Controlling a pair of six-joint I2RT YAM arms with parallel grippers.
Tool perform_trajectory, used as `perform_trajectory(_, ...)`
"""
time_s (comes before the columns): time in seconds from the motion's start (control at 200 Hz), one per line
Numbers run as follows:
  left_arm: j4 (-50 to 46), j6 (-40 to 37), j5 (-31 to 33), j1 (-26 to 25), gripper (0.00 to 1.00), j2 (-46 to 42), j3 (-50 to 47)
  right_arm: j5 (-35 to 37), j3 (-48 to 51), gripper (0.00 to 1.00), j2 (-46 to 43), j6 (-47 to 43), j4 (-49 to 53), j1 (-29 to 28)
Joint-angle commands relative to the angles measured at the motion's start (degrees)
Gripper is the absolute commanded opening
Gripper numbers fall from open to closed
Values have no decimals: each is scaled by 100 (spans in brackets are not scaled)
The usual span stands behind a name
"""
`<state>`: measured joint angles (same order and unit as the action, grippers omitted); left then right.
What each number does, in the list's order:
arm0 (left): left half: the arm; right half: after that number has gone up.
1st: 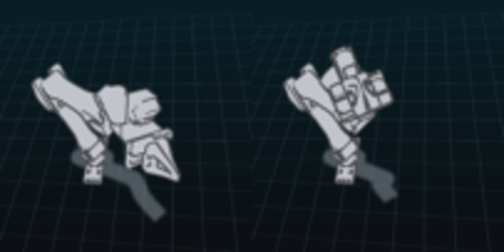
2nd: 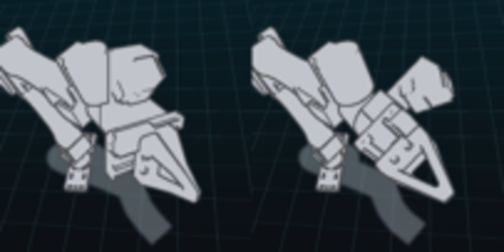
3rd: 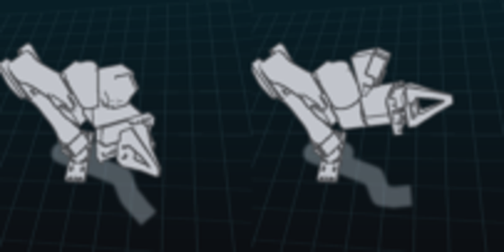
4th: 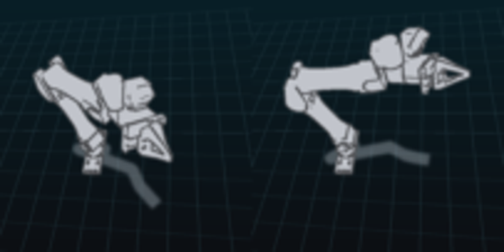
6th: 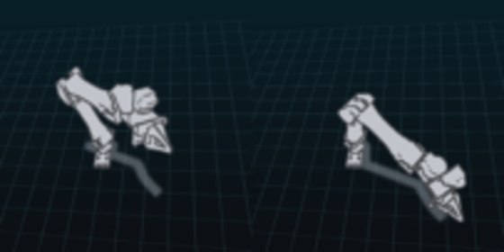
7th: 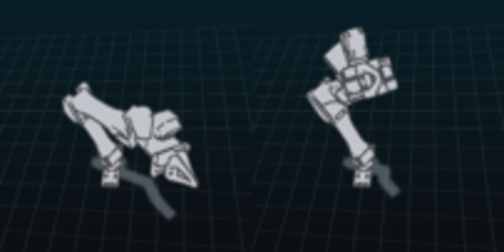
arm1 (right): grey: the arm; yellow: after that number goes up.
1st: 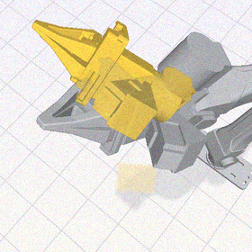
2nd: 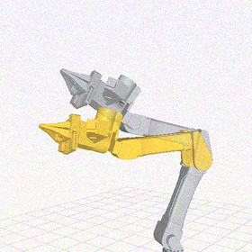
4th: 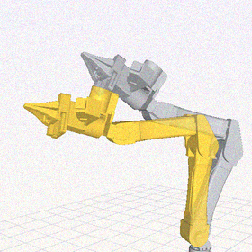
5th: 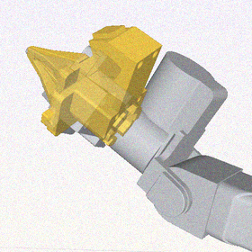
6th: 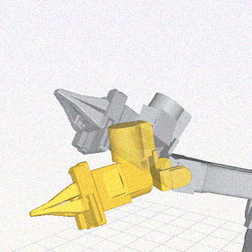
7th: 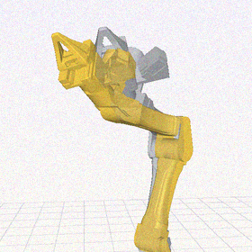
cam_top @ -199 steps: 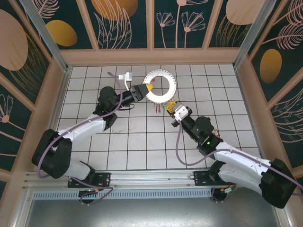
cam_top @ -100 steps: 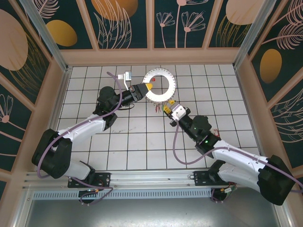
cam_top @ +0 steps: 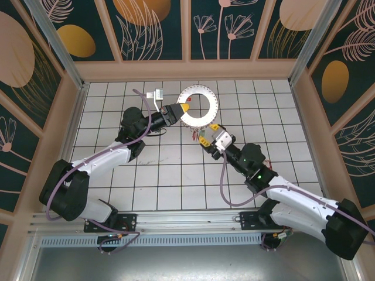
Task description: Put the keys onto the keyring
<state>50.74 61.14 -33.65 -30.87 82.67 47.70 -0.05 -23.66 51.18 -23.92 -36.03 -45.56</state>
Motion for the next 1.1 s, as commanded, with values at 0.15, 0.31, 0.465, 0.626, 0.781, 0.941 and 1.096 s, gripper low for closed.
perform_trajectory(0.15, 267, -32, -57, 3, 3, -17, 177, 7, 323, 58, -604, 594, -8, 115)
perform_trajectory(0.31, 261, -41, -71, 4, 3, -5, 187, -216, 198, 63, -671, 707, 361, 134)
perform_trajectory(0.465, 244, -50, -49, 3, 4, -22, 178, -433, 25, 60, -605, 599, 640, 135)
perform_trajectory(0.626, 225, -49, -34, 8, 4, -12, 195, -440, -139, 44, -471, 719, 579, 118)
perform_trajectory(0.781, 184, -59, -19, 8, 4, -32, 196, -301, -241, 32, -359, 639, 491, 33)
perform_trajectory(0.941, 147, -76, -8, 3, 4, -49, 194, 119, -347, 20, -276, 404, 348, -127)
perform_trajectory(1.096, 147, -76, -11, 5, 5, -38, 226, 567, -406, 13, -118, 114, 212, -208)
